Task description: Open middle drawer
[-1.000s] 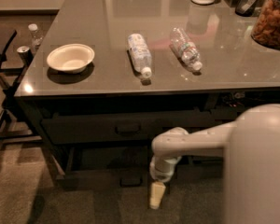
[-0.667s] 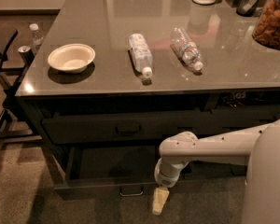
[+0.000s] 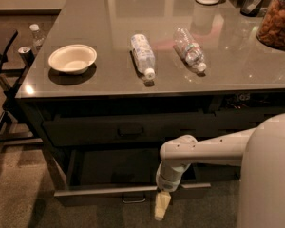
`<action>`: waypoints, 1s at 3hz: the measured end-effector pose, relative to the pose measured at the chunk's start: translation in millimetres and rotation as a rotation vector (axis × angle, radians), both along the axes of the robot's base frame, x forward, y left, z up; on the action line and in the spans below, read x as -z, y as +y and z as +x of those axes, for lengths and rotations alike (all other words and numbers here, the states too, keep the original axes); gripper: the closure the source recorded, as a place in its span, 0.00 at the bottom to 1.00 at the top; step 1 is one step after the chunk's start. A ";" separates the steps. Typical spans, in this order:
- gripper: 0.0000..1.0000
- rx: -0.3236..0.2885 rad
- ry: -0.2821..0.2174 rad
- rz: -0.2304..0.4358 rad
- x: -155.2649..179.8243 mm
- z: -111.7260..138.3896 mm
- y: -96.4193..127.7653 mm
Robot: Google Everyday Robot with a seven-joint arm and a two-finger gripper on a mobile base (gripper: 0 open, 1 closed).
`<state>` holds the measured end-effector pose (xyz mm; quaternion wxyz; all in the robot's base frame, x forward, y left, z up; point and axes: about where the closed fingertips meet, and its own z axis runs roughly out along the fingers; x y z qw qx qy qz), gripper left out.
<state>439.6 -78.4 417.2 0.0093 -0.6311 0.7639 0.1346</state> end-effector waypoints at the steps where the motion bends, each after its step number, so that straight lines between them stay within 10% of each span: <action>1: 0.00 0.022 0.070 -0.022 10.5 -22.2 -14.5; 3: 0.00 0.118 0.118 -0.036 -17.2 -71.8 -42.1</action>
Offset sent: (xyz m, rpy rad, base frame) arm -0.0800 -0.0522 0.0126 -0.0498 0.1562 -0.1386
